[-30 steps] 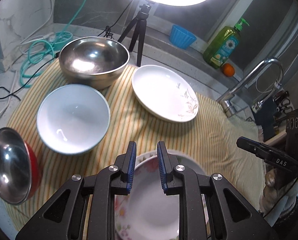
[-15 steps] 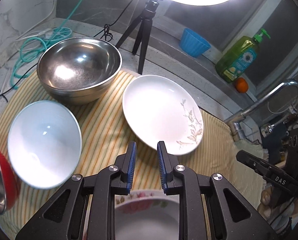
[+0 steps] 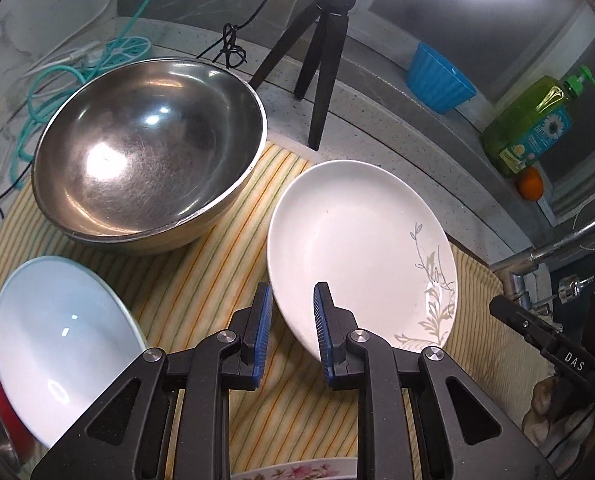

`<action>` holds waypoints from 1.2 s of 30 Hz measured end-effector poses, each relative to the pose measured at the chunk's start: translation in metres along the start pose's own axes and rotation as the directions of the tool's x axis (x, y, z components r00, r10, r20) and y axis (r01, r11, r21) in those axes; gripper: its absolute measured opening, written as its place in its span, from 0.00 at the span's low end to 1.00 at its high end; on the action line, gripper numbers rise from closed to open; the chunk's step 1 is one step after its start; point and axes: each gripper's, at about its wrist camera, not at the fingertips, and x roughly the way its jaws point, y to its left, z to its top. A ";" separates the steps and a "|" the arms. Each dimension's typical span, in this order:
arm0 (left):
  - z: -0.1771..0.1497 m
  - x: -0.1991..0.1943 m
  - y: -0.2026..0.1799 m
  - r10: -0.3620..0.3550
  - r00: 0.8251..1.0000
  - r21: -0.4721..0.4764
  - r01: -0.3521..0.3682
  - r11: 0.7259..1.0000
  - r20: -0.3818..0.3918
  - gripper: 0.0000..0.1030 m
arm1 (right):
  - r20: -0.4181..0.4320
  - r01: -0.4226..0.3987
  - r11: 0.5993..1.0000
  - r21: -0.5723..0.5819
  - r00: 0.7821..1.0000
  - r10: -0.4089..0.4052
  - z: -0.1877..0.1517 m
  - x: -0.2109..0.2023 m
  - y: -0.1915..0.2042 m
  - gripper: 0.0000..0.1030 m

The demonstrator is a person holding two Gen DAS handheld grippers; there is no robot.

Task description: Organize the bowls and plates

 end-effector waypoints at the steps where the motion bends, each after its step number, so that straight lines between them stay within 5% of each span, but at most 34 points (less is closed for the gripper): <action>1: 0.001 0.002 0.000 0.001 1.000 -0.001 -0.001 1.000 -0.006 0.19 | -0.004 -0.004 1.000 0.002 1.000 0.004 0.004 0.004 -0.001 0.41; 9: 0.008 0.010 0.001 0.026 0.999 -0.002 -0.026 1.000 -0.026 0.19 | -0.044 -0.032 0.999 -0.002 0.999 0.032 0.031 0.038 -0.006 0.41; 22: 0.013 0.025 -0.002 0.013 0.998 -0.009 -0.014 1.000 -0.062 0.19 | -0.123 -0.071 0.997 -0.030 0.990 0.067 0.039 0.072 -0.005 0.12; 36: 0.008 0.015 -0.003 0.012 0.999 0.020 -0.011 1.000 -0.036 0.19 | -0.133 -0.032 0.995 -0.098 0.991 0.019 0.032 0.071 0.003 0.10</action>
